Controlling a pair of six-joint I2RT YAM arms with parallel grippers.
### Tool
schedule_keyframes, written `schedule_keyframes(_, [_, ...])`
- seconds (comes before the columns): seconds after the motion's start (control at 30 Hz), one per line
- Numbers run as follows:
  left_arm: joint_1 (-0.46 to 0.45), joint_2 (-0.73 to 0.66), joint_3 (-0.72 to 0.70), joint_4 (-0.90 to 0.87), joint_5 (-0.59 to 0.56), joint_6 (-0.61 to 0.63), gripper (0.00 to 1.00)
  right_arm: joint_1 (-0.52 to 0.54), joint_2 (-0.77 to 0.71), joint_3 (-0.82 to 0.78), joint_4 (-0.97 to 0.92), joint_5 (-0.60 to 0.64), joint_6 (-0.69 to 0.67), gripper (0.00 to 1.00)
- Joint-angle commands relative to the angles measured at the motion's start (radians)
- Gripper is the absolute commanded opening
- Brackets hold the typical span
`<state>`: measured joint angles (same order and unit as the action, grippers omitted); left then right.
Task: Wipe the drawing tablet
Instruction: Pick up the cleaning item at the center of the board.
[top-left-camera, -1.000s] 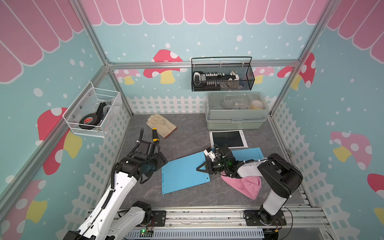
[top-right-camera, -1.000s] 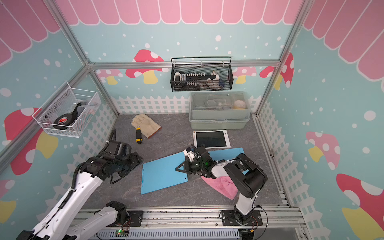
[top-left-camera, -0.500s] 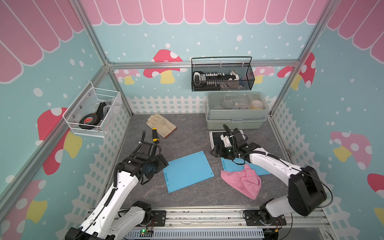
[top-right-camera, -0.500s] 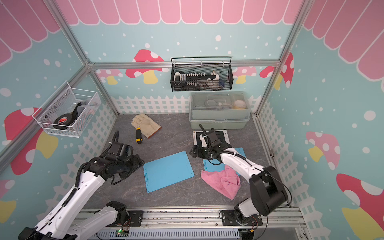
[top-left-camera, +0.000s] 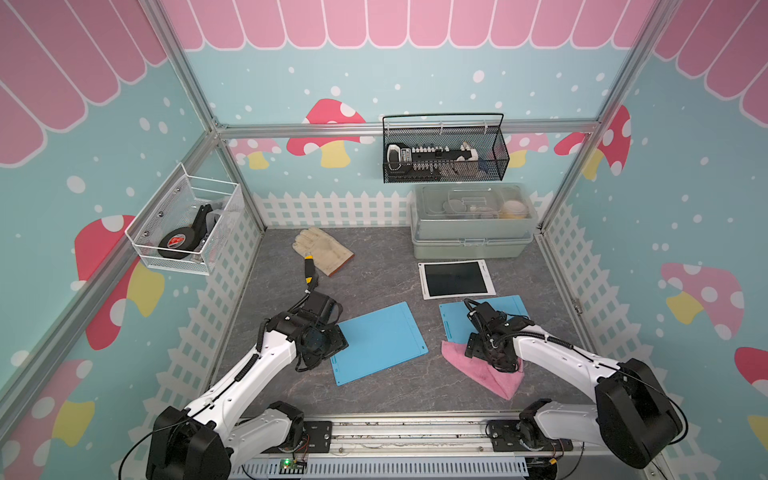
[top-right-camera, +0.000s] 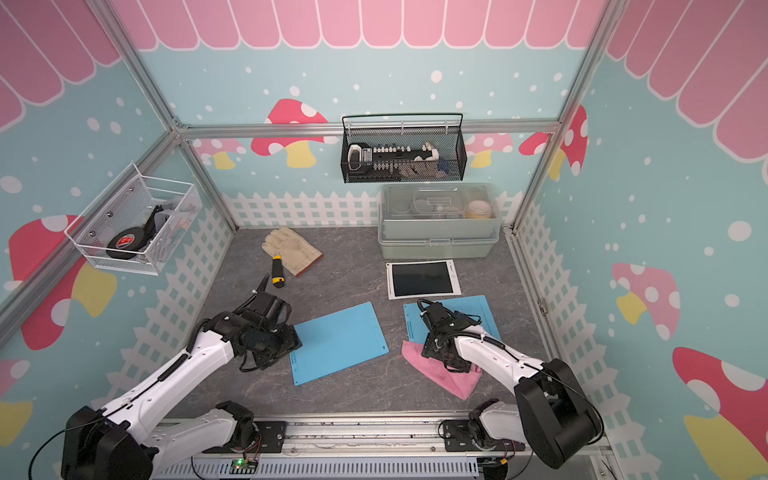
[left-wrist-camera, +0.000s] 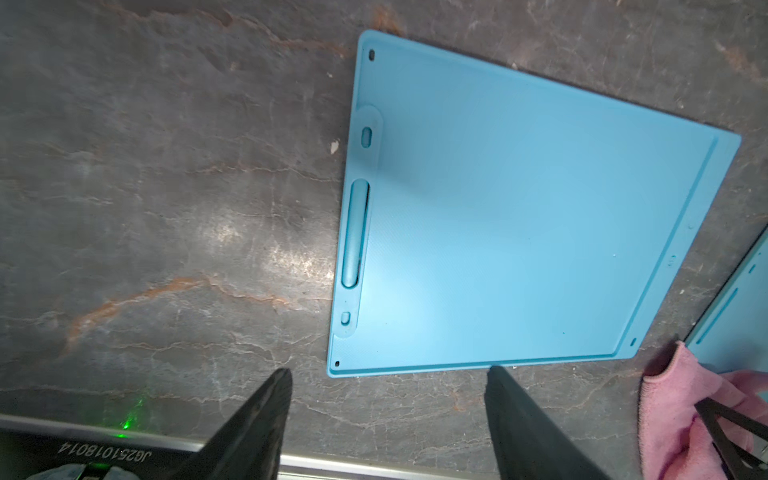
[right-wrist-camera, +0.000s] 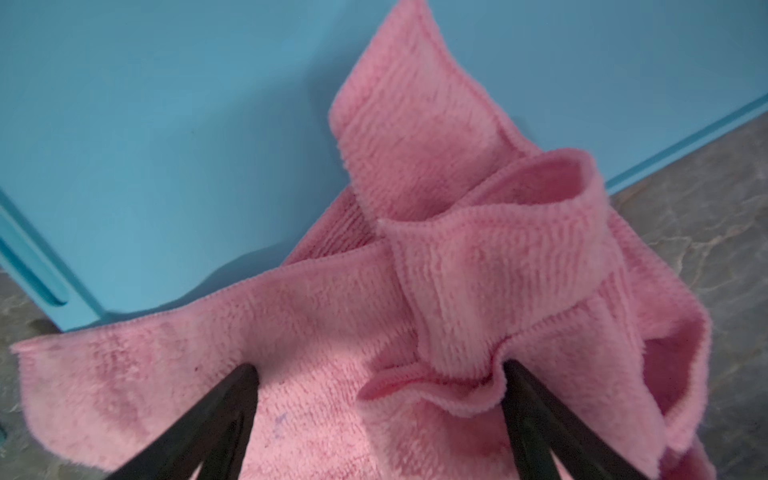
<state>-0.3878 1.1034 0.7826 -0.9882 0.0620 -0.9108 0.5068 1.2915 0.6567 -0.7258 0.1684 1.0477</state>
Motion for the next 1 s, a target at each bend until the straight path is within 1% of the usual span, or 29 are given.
schedule_keyframes(0.0, [-0.016, -0.007, -0.009, 0.027, -0.014, -0.038, 0.73, 0.006, 0.013, -0.019, 0.002, 0.019, 0.047, 0.94])
schedule_keyframes(0.17, [-0.017, -0.024, -0.019, 0.032, -0.016, -0.043, 0.73, 0.007, 0.042, -0.039, 0.023, -0.043, 0.025, 0.94])
schedule_keyframes(0.2, [-0.017, -0.028, -0.019, 0.033, -0.017, -0.043, 0.73, 0.008, 0.045, -0.042, 0.021, -0.049, 0.026, 0.93])
schedule_keyframes(0.23, [-0.017, -0.030, -0.020, 0.033, -0.017, -0.044, 0.73, 0.007, 0.049, -0.046, 0.019, -0.052, 0.026, 0.89])
schedule_keyframes(0.3, [-0.017, -0.032, -0.022, 0.033, -0.019, -0.046, 0.73, 0.007, 0.059, -0.054, 0.020, -0.059, 0.029, 0.78])
schedule_keyframes(0.4, [-0.017, -0.033, -0.023, 0.038, -0.018, -0.051, 0.73, 0.008, 0.086, -0.069, 0.048, -0.089, 0.029, 0.55])
schedule_keyframes(0.5, [-0.017, -0.034, -0.020, 0.041, -0.018, -0.051, 0.73, 0.007, 0.114, -0.088, 0.089, -0.115, 0.035, 0.36])
schedule_keyframes(0.53, [-0.016, -0.034, -0.019, 0.041, -0.019, -0.050, 0.73, 0.008, 0.121, -0.094, 0.101, -0.122, 0.038, 0.28])
schedule_keyframes(0.57, [-0.017, -0.034, -0.018, 0.041, -0.021, -0.049, 0.73, 0.008, 0.128, -0.097, 0.108, -0.125, 0.042, 0.23])
schedule_keyframes(0.73, [-0.017, -0.032, -0.020, 0.042, -0.026, -0.048, 0.73, 0.008, 0.103, -0.072, 0.142, -0.118, 0.023, 0.03])
schedule_keyframes(0.77, [-0.017, -0.030, -0.022, 0.042, -0.028, -0.048, 0.73, 0.008, 0.096, -0.054, 0.138, -0.118, 0.017, 0.00])
schedule_keyframes(0.87, [-0.017, -0.016, -0.022, 0.042, -0.032, -0.041, 0.73, 0.009, 0.074, 0.014, 0.082, -0.117, 0.019, 0.00])
schedule_keyframes(0.97, [-0.017, -0.005, -0.019, 0.041, -0.046, -0.031, 0.73, 0.008, 0.014, 0.070, -0.001, -0.098, 0.066, 0.00])
